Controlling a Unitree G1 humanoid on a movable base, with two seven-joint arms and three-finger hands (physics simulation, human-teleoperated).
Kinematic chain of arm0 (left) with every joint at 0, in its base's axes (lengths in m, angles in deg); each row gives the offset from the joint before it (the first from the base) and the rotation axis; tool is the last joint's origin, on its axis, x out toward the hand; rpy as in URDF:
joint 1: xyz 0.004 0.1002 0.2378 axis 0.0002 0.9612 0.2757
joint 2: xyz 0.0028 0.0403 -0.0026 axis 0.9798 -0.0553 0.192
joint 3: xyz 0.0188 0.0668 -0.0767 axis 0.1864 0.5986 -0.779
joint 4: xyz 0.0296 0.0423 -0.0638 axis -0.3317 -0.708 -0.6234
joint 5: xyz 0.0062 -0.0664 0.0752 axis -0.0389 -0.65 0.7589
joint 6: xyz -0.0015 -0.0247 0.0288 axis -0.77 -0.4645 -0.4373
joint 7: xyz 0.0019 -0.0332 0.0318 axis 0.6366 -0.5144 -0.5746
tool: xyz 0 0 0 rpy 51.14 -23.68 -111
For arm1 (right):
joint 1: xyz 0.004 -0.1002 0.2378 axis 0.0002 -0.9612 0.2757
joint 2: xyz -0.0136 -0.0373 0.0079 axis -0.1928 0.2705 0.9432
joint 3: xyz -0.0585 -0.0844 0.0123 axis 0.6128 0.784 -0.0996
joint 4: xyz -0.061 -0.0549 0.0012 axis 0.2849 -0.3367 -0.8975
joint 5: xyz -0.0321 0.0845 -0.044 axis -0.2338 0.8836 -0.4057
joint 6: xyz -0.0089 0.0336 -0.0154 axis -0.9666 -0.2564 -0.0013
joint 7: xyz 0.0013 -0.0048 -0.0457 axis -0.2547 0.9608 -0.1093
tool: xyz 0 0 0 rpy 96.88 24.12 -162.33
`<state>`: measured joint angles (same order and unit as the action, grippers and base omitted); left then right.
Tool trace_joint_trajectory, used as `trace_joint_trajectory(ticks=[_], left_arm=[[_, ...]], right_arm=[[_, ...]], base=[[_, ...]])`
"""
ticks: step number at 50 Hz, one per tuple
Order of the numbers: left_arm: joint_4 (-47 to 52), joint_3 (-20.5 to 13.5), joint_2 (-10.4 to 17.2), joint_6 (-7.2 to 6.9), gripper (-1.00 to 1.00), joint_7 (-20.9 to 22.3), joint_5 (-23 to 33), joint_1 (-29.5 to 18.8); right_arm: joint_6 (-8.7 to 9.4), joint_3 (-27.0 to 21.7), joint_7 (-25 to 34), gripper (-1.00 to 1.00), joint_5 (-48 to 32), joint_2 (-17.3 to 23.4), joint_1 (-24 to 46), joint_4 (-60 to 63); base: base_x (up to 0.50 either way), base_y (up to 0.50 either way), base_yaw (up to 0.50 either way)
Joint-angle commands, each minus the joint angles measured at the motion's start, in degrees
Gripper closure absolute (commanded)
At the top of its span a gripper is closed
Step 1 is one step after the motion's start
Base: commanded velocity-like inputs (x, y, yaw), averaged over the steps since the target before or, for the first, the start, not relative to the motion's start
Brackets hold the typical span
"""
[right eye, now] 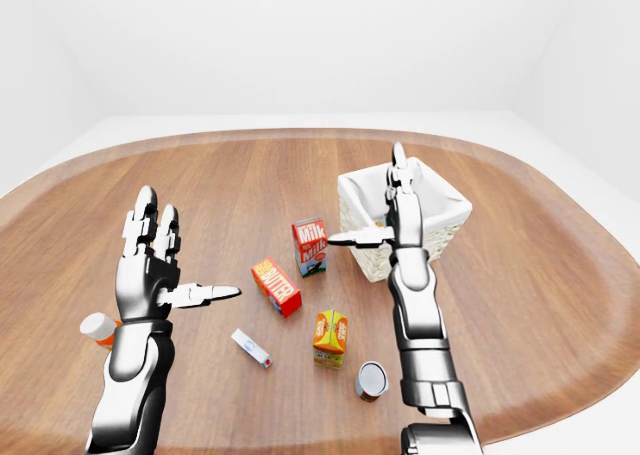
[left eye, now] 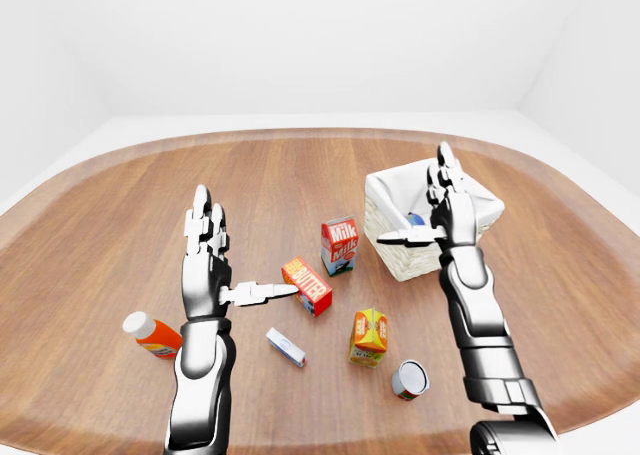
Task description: Pick up the alphabet soup and the tomato sauce, and put them in the basket.
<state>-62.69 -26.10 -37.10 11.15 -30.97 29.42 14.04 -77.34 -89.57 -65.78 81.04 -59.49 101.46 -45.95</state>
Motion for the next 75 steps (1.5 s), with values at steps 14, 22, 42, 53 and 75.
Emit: trace_joint_trajectory(ticks=[14,22,42,53,75], left_arm=[[-0.68,-0.12,0.16,0.04,-1.0,0.79,0.07,0.35],[-0.99,-0.24,0.17,-0.39,-1.0,0.28,0.22,-0.02],[-1.1,-0.17,0.16,-0.11,-1.0,0.24,0.25,0.13],[-1.34,-0.18,0.18,0.13,-1.0,0.24,0.26,0.07],[-0.83,-0.08,0.13,0.12,-1.0,0.38,0.33,0.39]], right_arm=[[0.0,0.39,2.85,-1.0,-2.08,-2.66,-12.6,13.5],[0.0,0.73,4.3,-1.0,-2.23,-3.75,-17.7,18.01],[0.0,1.73,7.28,-1.0,-2.85,-6.08,-28.62,26.37],[0.0,2.64,8.84,-1.0,-2.7,-7.19,-34.04,30.72],[0.0,4.04,11.16,-1.0,-0.46,-8.74,-44.83,34.0]], base=[[0.0,0.0,0.0],[0.0,0.0,0.0],[0.0,0.0,0.0],[0.0,0.0,0.0],[0.0,0.0,0.0]])
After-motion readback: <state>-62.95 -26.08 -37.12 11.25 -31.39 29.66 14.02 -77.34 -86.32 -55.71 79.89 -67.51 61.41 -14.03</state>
